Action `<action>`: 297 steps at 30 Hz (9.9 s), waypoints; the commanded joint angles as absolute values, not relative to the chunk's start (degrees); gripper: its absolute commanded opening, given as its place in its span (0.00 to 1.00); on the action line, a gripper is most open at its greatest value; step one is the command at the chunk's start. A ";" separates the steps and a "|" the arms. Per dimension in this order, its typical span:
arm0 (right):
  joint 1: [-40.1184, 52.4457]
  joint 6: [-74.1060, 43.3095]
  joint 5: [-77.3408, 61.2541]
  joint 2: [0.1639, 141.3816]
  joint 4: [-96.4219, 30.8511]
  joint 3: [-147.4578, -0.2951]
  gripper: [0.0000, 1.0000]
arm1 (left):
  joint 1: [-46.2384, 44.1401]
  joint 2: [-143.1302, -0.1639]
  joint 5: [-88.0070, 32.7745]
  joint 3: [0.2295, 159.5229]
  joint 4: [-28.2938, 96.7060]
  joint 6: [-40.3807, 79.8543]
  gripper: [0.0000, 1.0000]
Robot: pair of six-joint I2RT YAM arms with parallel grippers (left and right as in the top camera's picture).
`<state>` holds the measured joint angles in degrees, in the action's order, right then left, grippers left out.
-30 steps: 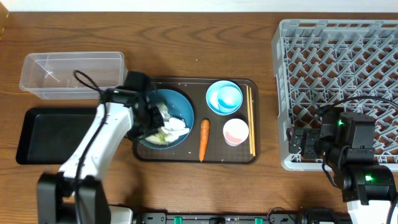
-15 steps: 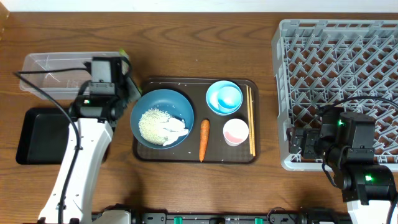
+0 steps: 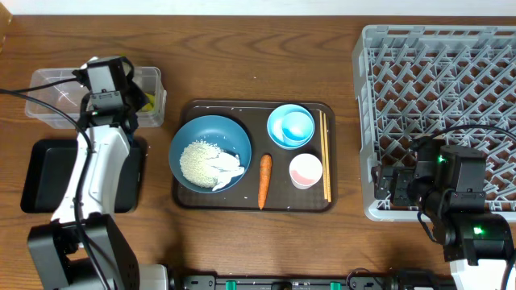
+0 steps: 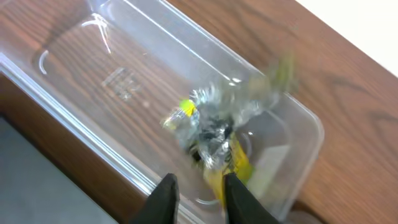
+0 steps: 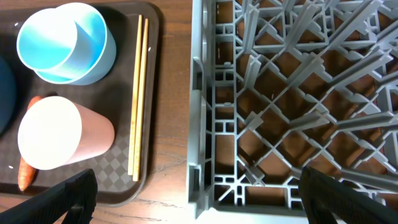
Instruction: Sort waste into correct bins and load items into the dishwasher rack
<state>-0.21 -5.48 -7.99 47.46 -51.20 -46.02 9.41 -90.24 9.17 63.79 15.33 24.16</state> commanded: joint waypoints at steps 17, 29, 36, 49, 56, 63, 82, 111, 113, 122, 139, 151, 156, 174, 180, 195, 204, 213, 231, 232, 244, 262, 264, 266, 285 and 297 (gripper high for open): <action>-0.40 -5.96 -8.38 47.27 -51.27 -47.13 0.99 | -7.22 -81.71 -7.79 60.58 49.23 19.57 0.52; -0.40 -5.96 -8.38 47.27 -51.70 -47.13 0.99 | -16.53 -95.07 -12.93 59.13 48.97 19.57 0.52; -0.40 -5.96 -8.38 47.27 -51.66 -47.13 0.99 | -18.02 -98.48 -13.06 59.13 48.10 19.55 0.24; -0.40 -5.96 -8.38 47.27 -51.88 -47.13 0.99 | -12.01 -88.99 -7.42 66.92 51.09 18.65 0.06; -0.40 -5.96 -8.38 47.27 -51.83 -47.13 0.99 | -4.64 -81.41 -5.65 67.07 46.52 18.68 0.06; -0.40 -5.96 -8.36 47.27 -51.86 -47.13 0.99 | 4.32 -79.81 -5.30 67.05 31.77 18.68 0.06; -0.40 -5.96 -8.38 47.27 -51.20 -47.13 0.99 | 10.17 -83.13 -7.35 66.96 36.42 20.60 0.42; -0.40 -5.96 -8.36 47.27 -51.20 -47.11 0.99 | 10.20 -100.88 -7.03 63.22 35.09 20.60 0.63; -0.40 -5.96 -8.38 47.27 -51.24 -47.11 0.99 | 10.20 -100.82 -7.03 63.22 35.18 20.60 0.63; -0.40 -5.96 -8.36 47.27 -51.20 -47.11 0.99 | 10.15 -101.32 -6.79 63.20 34.63 20.38 0.64; -0.40 -5.96 -8.38 47.27 -51.22 -47.11 0.99 | 10.15 -104.05 -6.81 63.16 34.63 20.43 0.36; -0.40 -5.93 -8.36 47.27 -51.20 -47.11 0.99 | 10.17 -103.98 -6.83 63.22 34.63 20.40 0.06; -0.40 -5.93 -8.34 47.27 -51.16 -47.11 0.99 | 10.17 -100.86 -6.83 63.46 36.51 20.40 0.06; -0.40 -5.96 -7.33 47.27 -51.00 -47.11 0.99 | 10.22 -76.36 -2.04 63.75 26.94 20.40 0.06; -0.40 -5.96 -7.33 47.27 -51.00 -47.11 0.99 | 10.33 -83.22 1.61 63.75 21.10 20.40 0.09; -0.40 -5.96 -7.33 47.27 -51.00 -47.11 0.99 | 6.98 -75.40 -11.31 64.10 36.45 20.01 0.47; -0.40 -6.04 -10.76 47.29 -50.11 -47.11 0.99 | -2.50 -75.90 -11.35 64.01 53.52 17.54 0.50; 0.93 -6.39 -20.14 54.26 -47.72 -47.13 0.91 | -10.63 -75.94 -11.92 63.99 55.11 15.68 0.53; 1.15 -7.73 -12.62 56.47 -48.29 -47.13 0.94 | -36.23 -88.68 -16.08 63.99 36.80 21.80 0.54; 1.15 -7.70 -12.16 56.47 -48.64 -47.13 0.94 | -36.93 -89.78 -16.08 63.99 36.40 21.80 0.54; 1.10 -7.70 -11.35 56.47 -49.52 -47.13 0.95 | -40.10 -99.61 -16.08 63.99 31.31 24.14 0.53; -1.58 -10.24 -3.36 56.53 -49.34 -47.13 0.99 | -32.95 -83.68 -20.88 64.49 33.95 24.12 0.06; -2.48 -8.64 -8.73 56.90 -47.77 -47.13 0.99 | -29.63 -81.23 -25.50 64.49 32.82 24.40 0.06; -2.70 -0.32 -22.65 57.63 -45.54 -47.13 0.99 | -25.58 -79.90 -33.36 64.49 30.74 26.06 0.06; 3.51 35.46 -67.72 63.02 -38.41 -47.13 0.99 | -19.22 -91.20 -82.04 64.45 27.05 28.40 0.06; 4.38 32.10 -63.20 63.29 -30.09 -47.13 0.99 | -24.08 -91.20 -82.87 64.45 27.05 28.38 0.06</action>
<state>4.05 33.54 -63.40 62.98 -31.22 -46.11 -23.14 -91.20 -81.30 63.66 27.00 28.51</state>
